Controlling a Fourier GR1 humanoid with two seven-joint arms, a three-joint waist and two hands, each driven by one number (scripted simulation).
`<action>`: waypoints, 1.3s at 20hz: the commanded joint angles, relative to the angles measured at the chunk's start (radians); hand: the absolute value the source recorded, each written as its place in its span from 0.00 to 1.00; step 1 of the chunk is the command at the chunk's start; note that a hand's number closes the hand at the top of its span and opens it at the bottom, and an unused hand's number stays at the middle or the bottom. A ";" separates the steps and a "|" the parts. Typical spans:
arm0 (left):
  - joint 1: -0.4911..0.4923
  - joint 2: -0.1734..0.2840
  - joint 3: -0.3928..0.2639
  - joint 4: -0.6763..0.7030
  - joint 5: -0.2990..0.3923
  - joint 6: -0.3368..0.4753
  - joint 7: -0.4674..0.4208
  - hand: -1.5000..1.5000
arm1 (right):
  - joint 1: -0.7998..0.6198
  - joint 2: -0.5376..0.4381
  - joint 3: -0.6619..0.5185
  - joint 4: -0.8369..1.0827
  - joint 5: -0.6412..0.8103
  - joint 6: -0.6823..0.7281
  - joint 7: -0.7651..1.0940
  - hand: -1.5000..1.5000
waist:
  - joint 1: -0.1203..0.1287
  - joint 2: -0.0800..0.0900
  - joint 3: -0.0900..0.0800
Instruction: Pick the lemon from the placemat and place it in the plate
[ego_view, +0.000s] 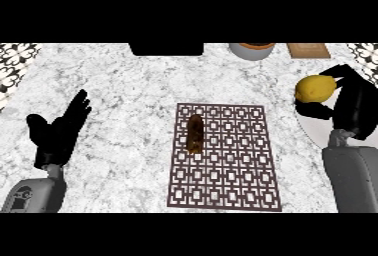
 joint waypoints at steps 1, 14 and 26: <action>-0.009 0.020 0.029 0.023 0.022 -0.033 -0.014 0.50 | 0.030 -0.097 -0.136 0.129 -0.133 -0.056 -0.147 1.00 | 0.004 0.003 0.001; 0.002 -0.056 -0.036 -0.008 -0.049 0.023 -0.002 0.50 | -0.106 -0.206 -0.289 0.603 -0.349 0.120 -0.335 1.00 | 0.019 0.007 0.002; 0.035 -0.044 -0.004 0.008 -0.032 -0.012 -0.051 0.50 | -0.107 -0.238 -0.384 0.661 -0.542 0.076 -0.918 0.00 | 0.005 0.002 0.002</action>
